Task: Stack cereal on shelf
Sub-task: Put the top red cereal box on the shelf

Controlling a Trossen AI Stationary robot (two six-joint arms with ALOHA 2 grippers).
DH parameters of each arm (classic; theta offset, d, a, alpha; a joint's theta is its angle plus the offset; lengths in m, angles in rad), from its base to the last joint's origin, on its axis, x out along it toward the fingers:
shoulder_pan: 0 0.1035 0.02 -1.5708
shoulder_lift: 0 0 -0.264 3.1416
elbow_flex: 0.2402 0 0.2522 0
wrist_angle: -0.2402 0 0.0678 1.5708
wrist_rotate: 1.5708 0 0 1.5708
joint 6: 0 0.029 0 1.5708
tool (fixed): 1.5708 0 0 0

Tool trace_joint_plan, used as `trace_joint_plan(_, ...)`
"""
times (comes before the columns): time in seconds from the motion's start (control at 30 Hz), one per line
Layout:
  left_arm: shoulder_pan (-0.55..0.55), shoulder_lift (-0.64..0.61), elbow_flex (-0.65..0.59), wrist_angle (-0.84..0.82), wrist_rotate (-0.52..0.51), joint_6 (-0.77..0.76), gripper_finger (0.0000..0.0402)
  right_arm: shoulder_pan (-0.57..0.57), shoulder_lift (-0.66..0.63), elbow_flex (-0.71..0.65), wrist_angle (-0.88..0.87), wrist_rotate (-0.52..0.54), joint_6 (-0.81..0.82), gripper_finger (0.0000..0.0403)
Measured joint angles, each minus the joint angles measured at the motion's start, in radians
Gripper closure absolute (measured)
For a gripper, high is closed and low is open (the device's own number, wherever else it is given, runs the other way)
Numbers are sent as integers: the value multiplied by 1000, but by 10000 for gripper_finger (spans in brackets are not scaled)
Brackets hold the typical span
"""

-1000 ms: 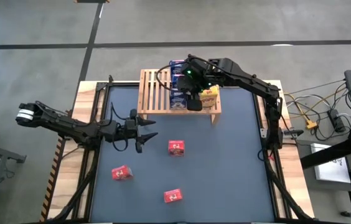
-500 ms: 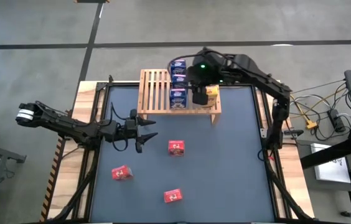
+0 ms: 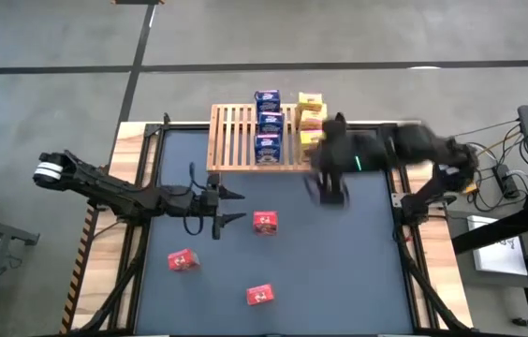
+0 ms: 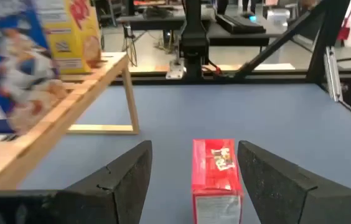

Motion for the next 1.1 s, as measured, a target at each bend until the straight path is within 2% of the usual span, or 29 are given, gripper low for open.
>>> trace_joint_plan(0.13, -8, 76, 57, -5, 0, 0, 181, 237, -78, -229, 162, 223, 31, 193)
trace_joint_plan(0.23, -24, 103, 99, -24, 0, 0, 181, 361, -154, -448, 317, 311, 76, 193)
trace_joint_plan(0.33, -43, 116, 125, -34, 0, 0, 180, 435, -248, -706, 533, 326, 104, 193)
trace_joint_plan(0.43, -65, 119, 133, -34, 0, -10, 180, 461, -349, -956, 726, 330, 142, 193)
trace_joint_plan(0.6, -99, 112, 120, -36, -8, -52, 180, 493, -514, -1285, 1020, 334, 194, 193)
trace_joint_plan(0.73, -105, 112, 109, -36, -49, -63, 180, 523, -586, -1483, 1313, 333, 144, 193)
trace_joint_plan(0.9, -105, 112, 97, -35, -62, -87, 180, 538, -583, -1659, 1586, 332, 61, 193)
trace_joint_plan(1.1, -103, 112, 90, -34, -63, -110, 180, 537, -572, -1753, 1672, 334, 78, 193)
